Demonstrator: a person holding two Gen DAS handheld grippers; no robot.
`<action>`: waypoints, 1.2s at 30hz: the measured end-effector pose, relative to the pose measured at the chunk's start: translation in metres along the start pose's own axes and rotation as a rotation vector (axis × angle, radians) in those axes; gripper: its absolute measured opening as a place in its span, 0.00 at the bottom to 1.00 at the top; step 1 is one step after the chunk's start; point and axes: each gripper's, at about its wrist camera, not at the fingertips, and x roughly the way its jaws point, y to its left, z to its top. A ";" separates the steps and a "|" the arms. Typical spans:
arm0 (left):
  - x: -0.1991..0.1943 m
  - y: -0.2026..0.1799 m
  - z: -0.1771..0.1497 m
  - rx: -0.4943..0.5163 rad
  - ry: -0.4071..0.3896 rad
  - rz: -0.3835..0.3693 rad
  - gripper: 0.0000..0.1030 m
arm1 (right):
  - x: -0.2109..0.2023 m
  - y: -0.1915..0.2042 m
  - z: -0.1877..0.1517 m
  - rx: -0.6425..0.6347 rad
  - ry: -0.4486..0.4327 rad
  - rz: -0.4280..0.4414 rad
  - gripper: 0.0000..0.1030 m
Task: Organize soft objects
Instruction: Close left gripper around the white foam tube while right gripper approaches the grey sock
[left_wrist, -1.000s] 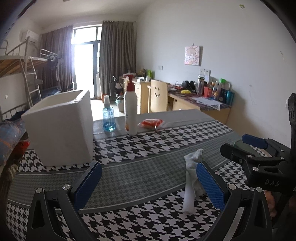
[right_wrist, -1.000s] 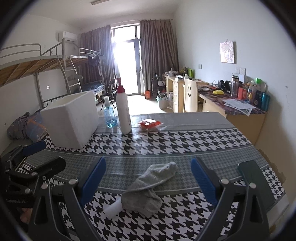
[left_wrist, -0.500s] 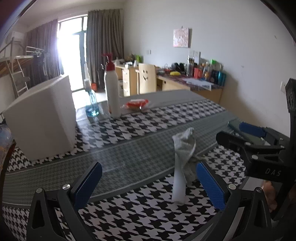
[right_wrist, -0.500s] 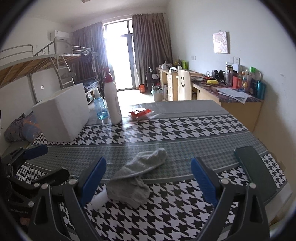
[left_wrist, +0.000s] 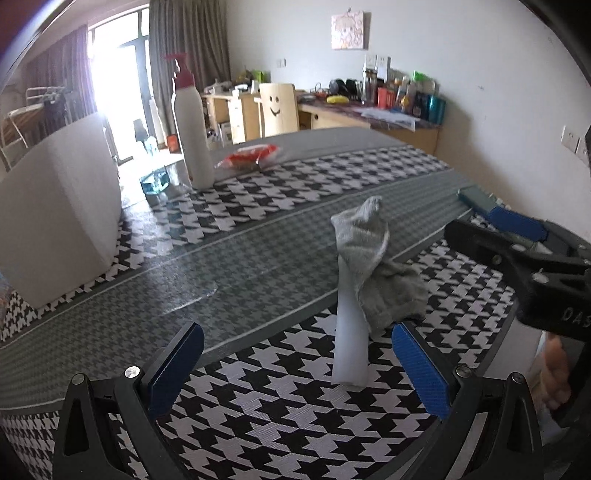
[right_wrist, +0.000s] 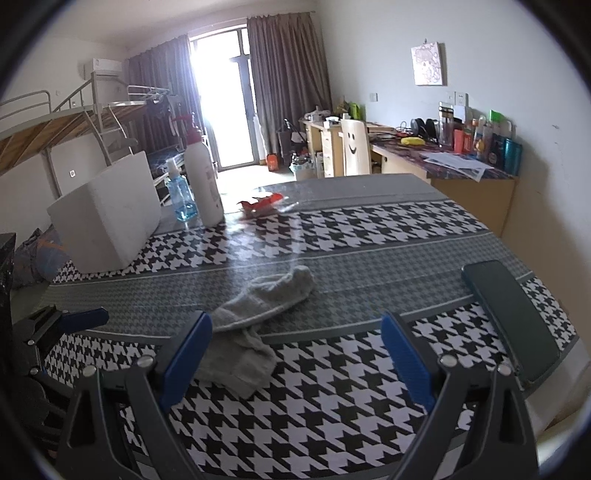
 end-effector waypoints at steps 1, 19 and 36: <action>0.002 0.000 0.000 0.000 0.006 0.001 0.99 | 0.000 -0.002 -0.001 0.003 0.002 -0.001 0.92; 0.024 -0.010 -0.004 0.040 0.088 -0.050 0.67 | 0.016 0.000 -0.002 0.005 0.056 0.023 0.92; 0.018 -0.021 -0.005 0.097 0.069 -0.148 0.18 | 0.032 0.012 -0.006 -0.002 0.137 0.095 0.92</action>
